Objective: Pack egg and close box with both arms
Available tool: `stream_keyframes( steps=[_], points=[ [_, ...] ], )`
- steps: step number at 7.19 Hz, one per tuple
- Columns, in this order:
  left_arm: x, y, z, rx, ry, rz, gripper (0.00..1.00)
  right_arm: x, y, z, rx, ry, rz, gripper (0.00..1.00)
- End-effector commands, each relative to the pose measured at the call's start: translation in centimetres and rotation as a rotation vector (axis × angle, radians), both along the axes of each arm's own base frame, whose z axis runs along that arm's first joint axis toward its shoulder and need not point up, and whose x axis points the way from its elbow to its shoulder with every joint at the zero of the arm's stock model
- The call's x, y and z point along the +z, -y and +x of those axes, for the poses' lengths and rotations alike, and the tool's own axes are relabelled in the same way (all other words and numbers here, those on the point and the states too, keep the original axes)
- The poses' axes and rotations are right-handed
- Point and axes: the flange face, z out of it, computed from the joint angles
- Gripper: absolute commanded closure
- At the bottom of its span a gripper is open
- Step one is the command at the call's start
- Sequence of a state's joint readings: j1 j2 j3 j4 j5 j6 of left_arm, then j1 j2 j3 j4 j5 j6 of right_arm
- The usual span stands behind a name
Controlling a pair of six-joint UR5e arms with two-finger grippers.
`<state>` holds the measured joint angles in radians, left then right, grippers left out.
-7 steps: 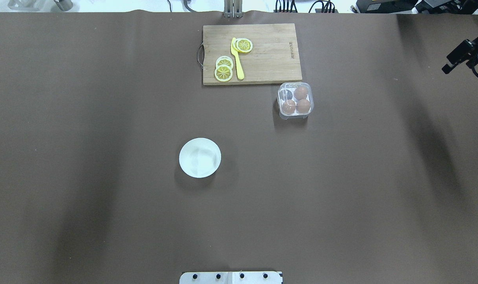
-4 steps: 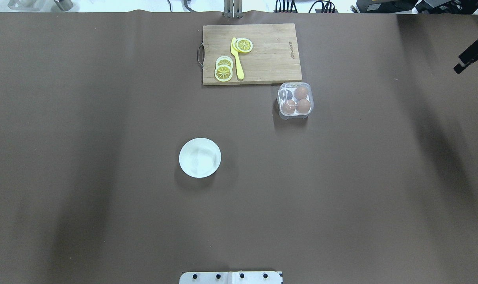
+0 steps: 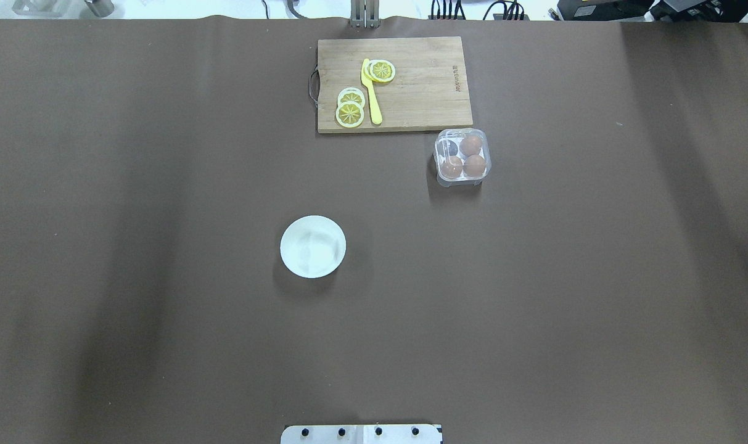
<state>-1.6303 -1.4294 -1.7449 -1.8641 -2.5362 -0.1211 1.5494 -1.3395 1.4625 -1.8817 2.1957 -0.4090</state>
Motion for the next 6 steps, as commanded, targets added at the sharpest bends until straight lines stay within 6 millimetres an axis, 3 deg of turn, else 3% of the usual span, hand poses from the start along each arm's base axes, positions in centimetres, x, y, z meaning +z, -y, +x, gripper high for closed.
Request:
stream_keyframes(
  steps=[1,3,6],
  points=[
    [0.0,0.4,0.0,-0.002,0.000,-0.003,0.03,1.0,-5.6,0.2,0.028,-0.006,-0.024,0.00],
    [0.0,0.4,0.0,-0.005,-0.001,-0.007,0.03,-0.3,-8.7,-0.1,0.113,0.009,-0.061,0.00],
    [0.5,0.4,0.0,-0.005,-0.001,-0.019,0.02,0.5,-9.6,-0.3,0.125,0.039,-0.089,0.00]
  ],
)
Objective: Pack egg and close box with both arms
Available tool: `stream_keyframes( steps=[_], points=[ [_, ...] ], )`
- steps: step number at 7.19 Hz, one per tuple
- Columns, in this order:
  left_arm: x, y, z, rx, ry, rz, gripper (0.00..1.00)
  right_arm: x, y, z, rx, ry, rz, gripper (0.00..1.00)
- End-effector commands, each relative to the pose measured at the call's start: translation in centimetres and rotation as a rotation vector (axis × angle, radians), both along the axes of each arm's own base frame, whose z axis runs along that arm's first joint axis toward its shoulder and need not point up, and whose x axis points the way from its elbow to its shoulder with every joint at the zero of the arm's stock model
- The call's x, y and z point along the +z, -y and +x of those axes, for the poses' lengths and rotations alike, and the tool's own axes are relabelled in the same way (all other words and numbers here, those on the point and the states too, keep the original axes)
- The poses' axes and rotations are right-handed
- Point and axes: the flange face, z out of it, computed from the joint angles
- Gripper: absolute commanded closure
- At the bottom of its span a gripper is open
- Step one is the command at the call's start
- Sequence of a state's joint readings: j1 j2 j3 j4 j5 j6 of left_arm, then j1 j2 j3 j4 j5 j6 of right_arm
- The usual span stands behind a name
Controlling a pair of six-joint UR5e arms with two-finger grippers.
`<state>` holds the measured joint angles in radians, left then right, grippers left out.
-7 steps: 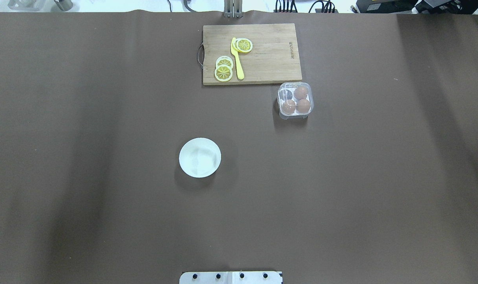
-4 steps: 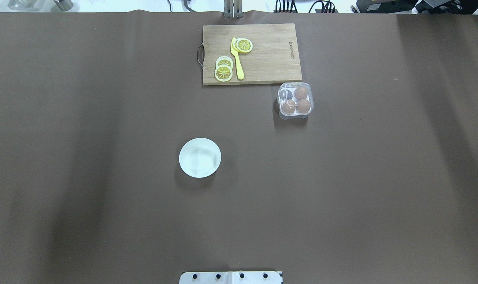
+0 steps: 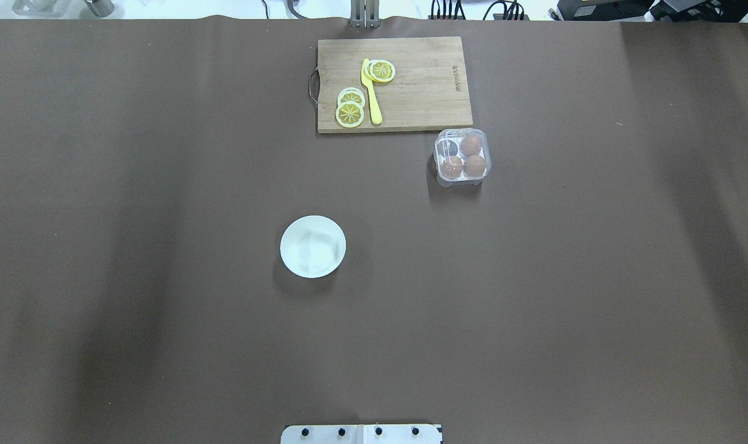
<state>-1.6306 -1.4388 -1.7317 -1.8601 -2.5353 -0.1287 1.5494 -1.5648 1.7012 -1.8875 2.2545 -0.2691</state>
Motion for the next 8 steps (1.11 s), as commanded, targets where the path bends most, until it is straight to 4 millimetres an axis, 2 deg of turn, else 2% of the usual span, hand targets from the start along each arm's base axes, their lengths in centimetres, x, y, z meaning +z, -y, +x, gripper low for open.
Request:
stream_keyframes(
  steps=[1,2,3,4,6,8],
  points=[
    [2.1,-0.1,0.0,0.001,0.005,-0.035,0.02,0.7,-0.2,-0.1,0.011,0.007,-0.024,0.00],
    [4.4,0.5,0.0,0.005,0.011,-0.061,0.02,0.6,-0.1,-0.2,0.012,0.007,-0.023,0.00],
    [5.5,1.2,-0.1,0.017,0.015,-0.062,0.02,0.5,0.0,-0.2,0.014,0.014,-0.022,0.00],
    [5.3,1.4,-0.1,0.017,0.015,-0.059,0.02,0.3,-0.1,-0.2,0.014,0.017,-0.019,0.00],
    [5.0,1.5,-0.1,0.017,0.015,-0.053,0.02,-1.6,0.6,-0.5,0.023,0.057,0.018,0.00],
    [5.0,1.4,-0.1,0.016,0.015,-0.054,0.02,-1.9,0.8,-0.5,0.030,0.056,0.021,0.00]
  ],
)
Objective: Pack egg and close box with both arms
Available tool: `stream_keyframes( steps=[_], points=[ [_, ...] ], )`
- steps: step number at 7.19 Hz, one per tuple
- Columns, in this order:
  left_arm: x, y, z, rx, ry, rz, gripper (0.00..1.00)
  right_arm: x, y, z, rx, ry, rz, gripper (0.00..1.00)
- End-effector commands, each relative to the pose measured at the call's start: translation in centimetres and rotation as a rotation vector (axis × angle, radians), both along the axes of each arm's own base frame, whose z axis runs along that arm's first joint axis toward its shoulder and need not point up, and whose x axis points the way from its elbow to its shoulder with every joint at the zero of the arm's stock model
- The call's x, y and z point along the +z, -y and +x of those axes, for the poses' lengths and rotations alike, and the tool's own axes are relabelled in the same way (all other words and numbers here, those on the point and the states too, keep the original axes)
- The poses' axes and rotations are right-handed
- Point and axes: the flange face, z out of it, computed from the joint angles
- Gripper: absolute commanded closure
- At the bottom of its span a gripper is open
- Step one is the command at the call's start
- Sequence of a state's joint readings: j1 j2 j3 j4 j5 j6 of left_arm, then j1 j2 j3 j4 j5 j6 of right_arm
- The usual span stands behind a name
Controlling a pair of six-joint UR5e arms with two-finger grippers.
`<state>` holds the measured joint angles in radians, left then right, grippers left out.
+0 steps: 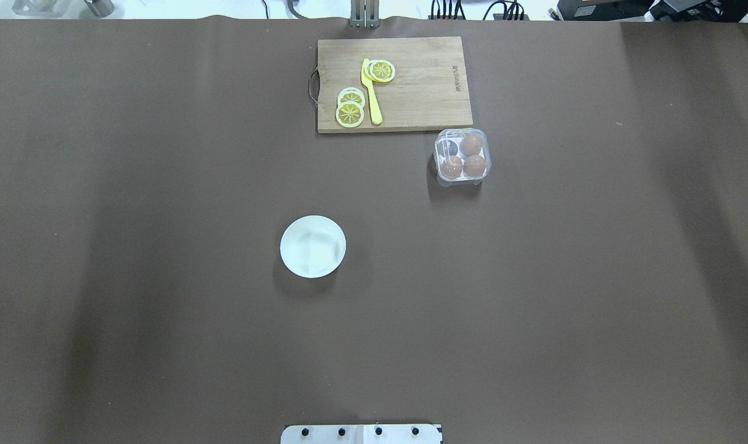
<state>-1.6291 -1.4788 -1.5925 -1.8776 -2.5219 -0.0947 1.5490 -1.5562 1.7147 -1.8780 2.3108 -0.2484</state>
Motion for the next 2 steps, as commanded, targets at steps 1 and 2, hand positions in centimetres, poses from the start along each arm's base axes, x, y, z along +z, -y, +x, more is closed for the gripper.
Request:
stream_keyframes(
  steps=[1,2],
  points=[
    [-0.14,0.02,0.00,0.000,0.000,0.002,0.02,-0.41,0.21,-0.03,0.017,0.003,-0.004,0.00],
    [-0.14,0.02,0.00,0.000,0.000,0.002,0.02,-0.41,0.21,-0.03,0.017,0.003,-0.004,0.00]
  ],
)
